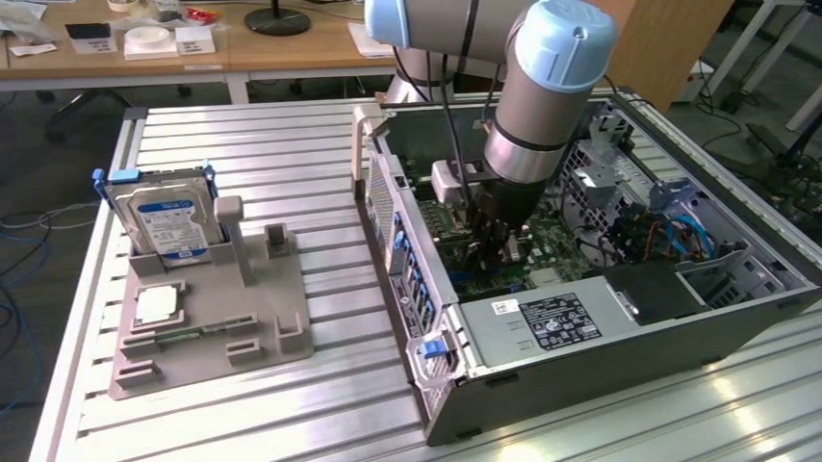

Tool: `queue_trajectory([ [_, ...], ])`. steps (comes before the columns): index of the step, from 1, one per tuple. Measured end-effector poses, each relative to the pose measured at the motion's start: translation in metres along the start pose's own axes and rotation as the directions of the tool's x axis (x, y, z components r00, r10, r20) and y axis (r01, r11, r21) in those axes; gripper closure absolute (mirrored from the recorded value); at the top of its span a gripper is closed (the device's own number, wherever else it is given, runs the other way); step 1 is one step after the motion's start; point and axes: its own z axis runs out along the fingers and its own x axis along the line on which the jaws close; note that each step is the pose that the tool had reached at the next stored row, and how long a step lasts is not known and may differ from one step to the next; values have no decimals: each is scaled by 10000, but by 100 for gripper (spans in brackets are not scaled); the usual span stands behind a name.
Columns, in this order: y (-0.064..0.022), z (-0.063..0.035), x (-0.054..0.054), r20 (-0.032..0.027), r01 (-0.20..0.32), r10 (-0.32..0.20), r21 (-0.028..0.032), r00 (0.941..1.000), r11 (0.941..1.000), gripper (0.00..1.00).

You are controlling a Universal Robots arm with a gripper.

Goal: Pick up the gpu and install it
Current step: 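Insert the gpu into the slot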

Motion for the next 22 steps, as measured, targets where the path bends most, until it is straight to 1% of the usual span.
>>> queue_trajectory([
  [7,4,26,2,-10,-1,1,-6,10000,10000,72],
  [8,3,41,1,3,1,-1,-1,10000,10000,72],
  [11,3,75,2,1,-1,1,-1,10000,10000,72],
  [20,2,77,2,4,0,0,-1,10000,10000,72],
  [22,8,78,1,5,1,-1,9,10000,10000,72],
])
